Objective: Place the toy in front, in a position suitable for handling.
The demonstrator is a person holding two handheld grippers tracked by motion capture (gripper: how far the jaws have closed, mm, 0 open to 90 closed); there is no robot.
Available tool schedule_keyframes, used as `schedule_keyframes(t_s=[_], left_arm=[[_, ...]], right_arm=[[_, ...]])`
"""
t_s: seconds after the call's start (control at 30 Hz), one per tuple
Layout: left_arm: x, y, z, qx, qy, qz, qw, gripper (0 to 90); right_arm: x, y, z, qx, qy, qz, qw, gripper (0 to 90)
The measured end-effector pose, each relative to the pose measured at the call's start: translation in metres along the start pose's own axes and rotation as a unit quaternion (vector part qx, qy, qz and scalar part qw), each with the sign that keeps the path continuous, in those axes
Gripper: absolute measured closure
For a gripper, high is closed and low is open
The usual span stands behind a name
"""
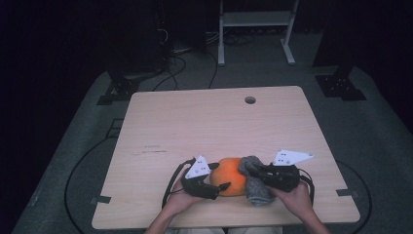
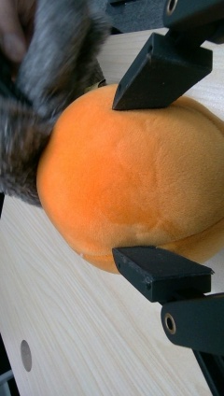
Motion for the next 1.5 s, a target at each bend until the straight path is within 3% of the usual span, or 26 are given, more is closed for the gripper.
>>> schedule_keyframes(t_s=[0.1, 0.2, 0.3, 0.33, 0.43, 0.5, 0.57, 0.67, 0.7, 0.73, 0.77, 0.8, 0.87, 0.9, 0.93, 0.97, 1.03, 1.07, 1.1, 1.17, 1.23, 1.3, 1.4, 1.43, 1.47, 1.5], left_arm=[[0.0, 0.0, 0.001, 0.0, 0.003, -0.001, 1.0, 24.6], [-0.001, 0.001, 0.002, 0.0, 0.006, -0.001, 1.0, 24.8], [-0.002, 0.001, 0.003, 0.007, 0.011, 0.0, 0.9999, 19.2], [-0.003, -0.001, 0.002, 0.009, 0.008, 0.0, 0.9999, 19.2], [-0.001, 0.001, -0.008, 0.014, -0.038, -0.01, 0.9991, 5.4], [0.004, 0.007, -0.01, 0.036, -0.069, -0.02, 0.9968, 6.8], [0.006, 0.008, -0.008, 0.034, -0.068, -0.012, 0.9971, 18.4], [-0.001, 0.005, -0.005, 0.007, -0.025, -0.007, 0.9996, 27.2], [-0.005, 0.003, -0.002, -0.015, 0.005, 0.003, 0.9999, 29.3], [-0.007, 0.003, -0.001, -0.035, 0.026, 0.002, 0.9991, 30.3], [-0.011, 0.005, 0.001, -0.069, 0.059, -0.012, 0.9958, 30.2], [-0.011, 0.005, 0.001, -0.069, 0.059, -0.012, 0.9958, 30.2], [-0.009, 0.01, 0.002, -0.057, 0.067, -0.019, 0.996, 30.4], [-0.009, 0.011, 0.005, -0.058, 0.084, -0.026, 0.9945, 30.5], [-0.009, 0.011, 0.005, -0.058, 0.084, -0.026, 0.9945, 30.5], [-0.006, 0.011, 0.004, -0.056, 0.08, -0.033, 0.9947, 30.5], [-0.005, 0.01, 0.004, -0.053, 0.073, -0.027, 0.9955, 30.5], [-0.005, 0.009, 0.003, -0.053, 0.069, -0.026, 0.9959, 30.5], [-0.005, 0.009, 0.002, -0.052, 0.069, -0.026, 0.996, 30.3], [-0.006, 0.009, 0.002, -0.05, 0.072, -0.026, 0.9958, 30.2], [-0.008, 0.011, 0.003, -0.051, 0.077, -0.026, 0.9954, 29.7], [-0.008, 0.013, 0.004, -0.048, 0.078, -0.027, 0.9954, 29.2], [-0.008, 0.011, 0.001, -0.041, 0.051, -0.018, 0.9977, 17.3], [-0.008, 0.009, -0.003, -0.034, 0.023, -0.007, 0.9991, 7.3], [-0.007, 0.008, -0.006, -0.03, 0.004, -0.005, 0.9995, 7.3], [-0.002, 0.011, -0.013, -0.012, -0.039, -0.017, 0.999, 7.8]], right_arm=[[0.005, -0.005, 0.011, 0.027, 0.013, -0.016, 0.9994, 80.7], [0.0, -0.011, 0.006, 0.007, 0.016, 0.01, 0.9998, 80.7], [-0.01, -0.008, -0.014, -0.011, -0.034, 0.017, 0.9992, 80.7], [-0.01, -0.008, -0.014, -0.011, -0.034, 0.017, 0.9992, 80.7], [-0.003, -0.002, -0.013, -0.031, -0.03, 0.012, 0.999, 80.6], [-0.001, -0.002, -0.009, -0.027, -0.025, 0.01, 0.9993, 80.6], [0.003, -0.002, -0.001, -0.01, -0.012, -0.001, 0.9999, 80.6], [0.006, -0.004, 0.012, 0.017, 0.005, -0.012, 0.9998, 80.7], [0.006, -0.006, 0.014, 0.022, 0.008, -0.014, 0.9996, 80.6], [0.003, -0.01, 0.015, 0.021, 0.016, -0.001, 0.9997, 80.6], [-0.007, -0.017, 0.007, 0.0, 0.015, 0.036, 0.9993, 80.6], [-0.007, -0.017, 0.007, 0.0, 0.015, 0.036, 0.9993, 80.6], [-0.016, -0.013, -0.012, -0.023, -0.023, 0.047, 0.9984, 80.5], [-0.015, -0.007, -0.017, -0.018, -0.041, 0.036, 0.9984, 80.6], [-0.015, -0.007, -0.017, -0.018, -0.041, 0.036, 0.9984, 80.6], [-0.007, 0.004, -0.017, -0.001, -0.055, 0.01, 0.9984, 80.7], [-0.005, 0.005, -0.014, -0.002, -0.045, 0.008, 0.999, 80.7], [-0.003, 0.005, -0.008, 0.006, -0.032, 0.003, 0.9995, 80.7], [0.0, 0.002, 0.003, 0.038, -0.025, -0.007, 0.9989, 80.8], [0.001, 0.0, 0.006, 0.041, -0.018, -0.01, 0.9989, 80.8], [-0.001, -0.005, 0.003, 0.029, -0.01, 0.001, 0.9995, 80.8], [-0.007, -0.006, -0.01, 0.0, -0.026, 0.019, 0.9995, 80.7], [-0.008, 0.004, -0.021, -0.006, -0.052, 0.011, 0.9986, 80.7], [-0.006, 0.006, -0.016, -0.019, -0.031, 0.012, 0.9993, 80.7], [-0.006, 0.006, -0.016, -0.019, -0.031, 0.012, 0.9993, 80.7], [-0.005, 0.005, -0.013, -0.015, -0.029, 0.013, 0.9994, 80.7]])
Point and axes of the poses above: each handheld gripper's, and its own axes: y roughly forward along the jaws, x roughly out of its underside, z roughly to its right, the point moved 5 cm from there along y, roughly forward along the jaws, and after that the axes turned 11 degrees about x, right-handed, at the moved point
